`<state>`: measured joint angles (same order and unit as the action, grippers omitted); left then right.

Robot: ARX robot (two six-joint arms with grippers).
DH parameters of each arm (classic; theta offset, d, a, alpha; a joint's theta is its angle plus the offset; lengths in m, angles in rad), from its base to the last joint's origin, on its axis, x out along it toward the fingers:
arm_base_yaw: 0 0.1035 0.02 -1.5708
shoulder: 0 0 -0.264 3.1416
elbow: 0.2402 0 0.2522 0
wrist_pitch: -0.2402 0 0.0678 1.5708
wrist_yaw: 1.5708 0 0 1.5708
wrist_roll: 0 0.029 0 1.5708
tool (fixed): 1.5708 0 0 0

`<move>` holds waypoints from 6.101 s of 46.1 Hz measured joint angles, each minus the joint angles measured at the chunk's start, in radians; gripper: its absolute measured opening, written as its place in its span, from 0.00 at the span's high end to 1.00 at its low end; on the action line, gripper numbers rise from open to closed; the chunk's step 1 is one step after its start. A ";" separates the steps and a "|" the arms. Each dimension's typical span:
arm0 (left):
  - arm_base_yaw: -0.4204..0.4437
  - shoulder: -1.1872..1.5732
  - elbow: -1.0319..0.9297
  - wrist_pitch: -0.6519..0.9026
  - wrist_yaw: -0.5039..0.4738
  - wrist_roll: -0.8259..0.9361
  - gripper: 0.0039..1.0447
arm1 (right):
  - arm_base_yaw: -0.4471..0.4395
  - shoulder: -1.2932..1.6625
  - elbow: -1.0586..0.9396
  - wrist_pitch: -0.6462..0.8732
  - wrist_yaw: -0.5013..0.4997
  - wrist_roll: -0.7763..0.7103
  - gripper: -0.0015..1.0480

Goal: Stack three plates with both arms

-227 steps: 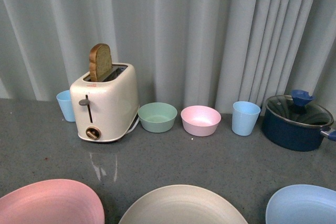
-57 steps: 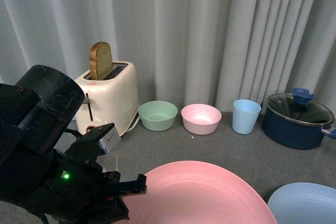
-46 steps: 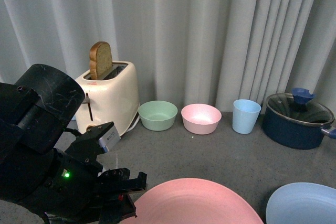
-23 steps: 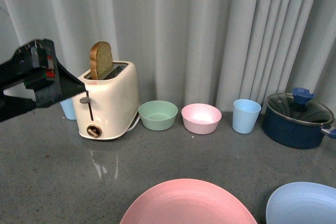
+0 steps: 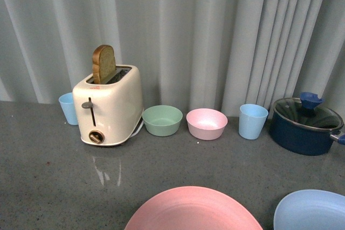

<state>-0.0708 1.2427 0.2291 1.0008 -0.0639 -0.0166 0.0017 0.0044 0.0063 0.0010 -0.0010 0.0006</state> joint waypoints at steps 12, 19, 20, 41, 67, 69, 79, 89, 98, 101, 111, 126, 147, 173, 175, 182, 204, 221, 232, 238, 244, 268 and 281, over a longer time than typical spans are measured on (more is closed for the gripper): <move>0.068 -0.137 -0.129 -0.001 0.061 0.007 0.97 | 0.000 0.000 0.000 0.000 0.000 0.000 0.07; 0.068 -0.228 -0.166 -0.068 0.064 0.009 0.97 | 0.000 0.000 0.000 0.000 0.000 0.000 0.07; 0.068 -0.245 -0.170 -0.079 0.063 0.009 0.97 | 0.000 0.000 0.000 0.000 0.000 0.000 0.07; 0.069 -0.608 -0.201 -0.381 0.064 0.010 0.97 | 0.000 0.000 0.000 0.000 0.000 0.000 0.07; 0.069 -0.949 -0.202 -0.703 0.064 0.010 0.97 | 0.000 0.000 0.000 0.000 0.000 0.000 0.07; 0.069 -0.966 -0.202 -0.721 0.064 0.010 0.97 | 0.000 0.000 0.000 0.000 0.000 0.000 0.07; 0.069 -1.024 -0.202 -0.778 0.064 0.010 0.97 | 0.000 0.000 0.000 0.000 0.000 0.000 0.07; 0.069 -1.161 -0.201 -0.948 0.065 0.010 0.97 | 0.000 0.000 0.000 0.000 0.000 0.000 0.07; 0.069 -1.239 -0.201 -0.999 0.064 0.010 0.97 | 0.000 0.000 0.000 0.000 0.000 0.000 0.07; 0.069 -1.239 -0.201 -0.999 0.064 0.010 0.85 | 0.000 0.000 0.000 0.000 0.000 0.000 0.07; 0.069 -1.239 -0.201 -0.999 0.064 0.010 0.48 | 0.000 0.000 0.000 0.000 0.000 0.000 0.07; 0.069 -1.239 -0.201 -1.000 0.064 0.010 0.07 | -0.413 0.634 0.292 -0.294 -0.276 0.243 0.07; 0.069 -1.240 -0.201 -1.000 0.063 0.011 0.06 | -0.669 1.402 0.438 -0.003 -0.163 -0.311 0.07; 0.069 -1.240 -0.201 -1.000 0.064 0.010 0.06 | -0.422 1.785 0.530 0.304 -0.075 -0.109 0.07; 0.069 -1.240 -0.201 -1.000 0.064 0.011 0.06 | -0.416 1.811 0.536 0.315 -0.075 -0.102 0.07; 0.069 -1.240 -0.201 -1.000 0.064 0.011 0.06 | -0.388 1.890 0.560 0.364 -0.082 -0.082 0.07; 0.069 -1.240 -0.201 -1.000 0.064 0.011 0.06 | -0.314 2.020 0.605 0.498 -0.098 -0.029 0.10; 0.069 -1.240 -0.201 -1.000 0.064 0.010 0.06 | -0.309 2.032 0.579 0.531 -0.110 -0.002 0.55; 0.069 -1.240 -0.201 -1.000 0.064 0.011 0.06 | -0.339 1.999 0.543 0.527 -0.151 0.014 0.89; 0.069 -1.240 -0.201 -1.000 0.064 0.011 0.06 | -0.364 1.949 0.523 0.527 -0.196 0.032 0.97; 0.069 -1.240 -0.201 -1.000 0.064 0.011 0.06 | -0.401 1.830 0.482 0.461 -0.220 0.023 0.97; 0.069 -1.240 -0.201 -1.000 0.064 0.010 0.06 | -0.153 1.296 0.566 0.112 -0.186 0.083 0.97; 0.069 -1.240 -0.201 -1.000 0.064 0.011 0.06 | 0.273 1.569 0.657 0.284 -0.088 0.278 0.97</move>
<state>-0.0021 0.0025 0.0277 0.0006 -0.0002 -0.0059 0.2745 1.5730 0.6628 0.2852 -0.0887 0.2787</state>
